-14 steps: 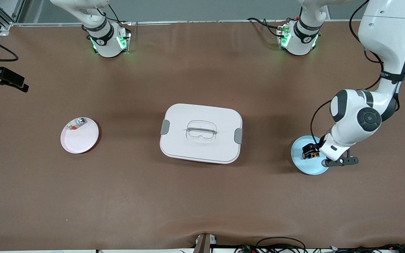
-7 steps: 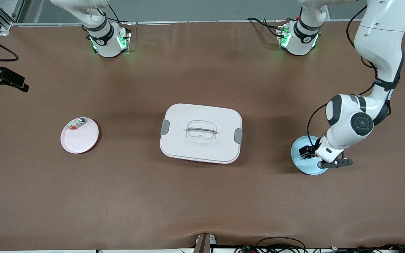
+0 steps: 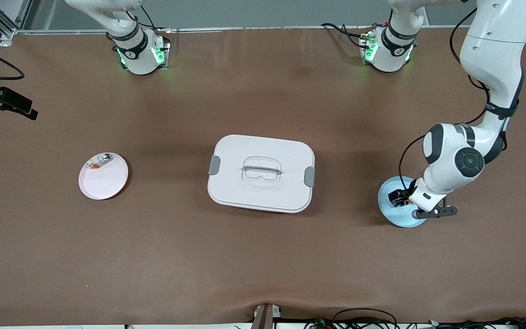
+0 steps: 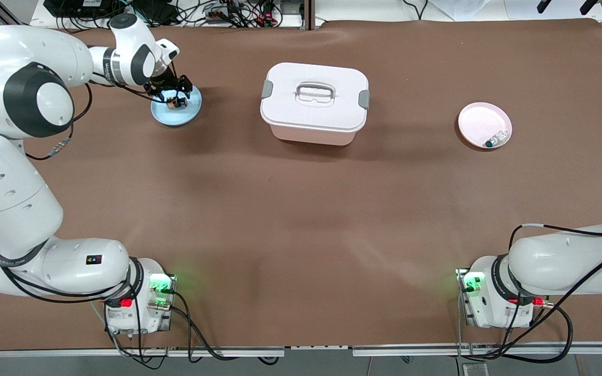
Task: Transfer orange switch to right arm and place
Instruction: 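Close the left gripper on the black-orange switch and lift it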
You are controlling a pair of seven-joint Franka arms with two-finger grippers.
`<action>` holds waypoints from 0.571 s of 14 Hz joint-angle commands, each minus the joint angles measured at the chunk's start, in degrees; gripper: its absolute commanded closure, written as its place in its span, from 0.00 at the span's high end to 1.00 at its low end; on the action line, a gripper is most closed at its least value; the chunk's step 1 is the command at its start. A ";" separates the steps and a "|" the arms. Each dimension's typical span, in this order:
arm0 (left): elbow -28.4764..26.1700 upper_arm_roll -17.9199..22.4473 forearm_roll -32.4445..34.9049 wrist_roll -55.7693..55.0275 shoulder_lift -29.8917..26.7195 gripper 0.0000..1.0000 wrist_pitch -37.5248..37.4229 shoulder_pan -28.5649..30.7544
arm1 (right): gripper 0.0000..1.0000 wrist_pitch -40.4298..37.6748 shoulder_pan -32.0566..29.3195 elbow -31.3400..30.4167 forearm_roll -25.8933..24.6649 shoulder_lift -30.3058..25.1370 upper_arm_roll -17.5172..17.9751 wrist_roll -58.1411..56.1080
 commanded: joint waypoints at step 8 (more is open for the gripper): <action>0.09 0.08 2.34 -0.93 2.17 1.00 3.31 0.65 | 1.00 -0.36 -0.76 0.36 -0.92 -0.23 0.82 -0.48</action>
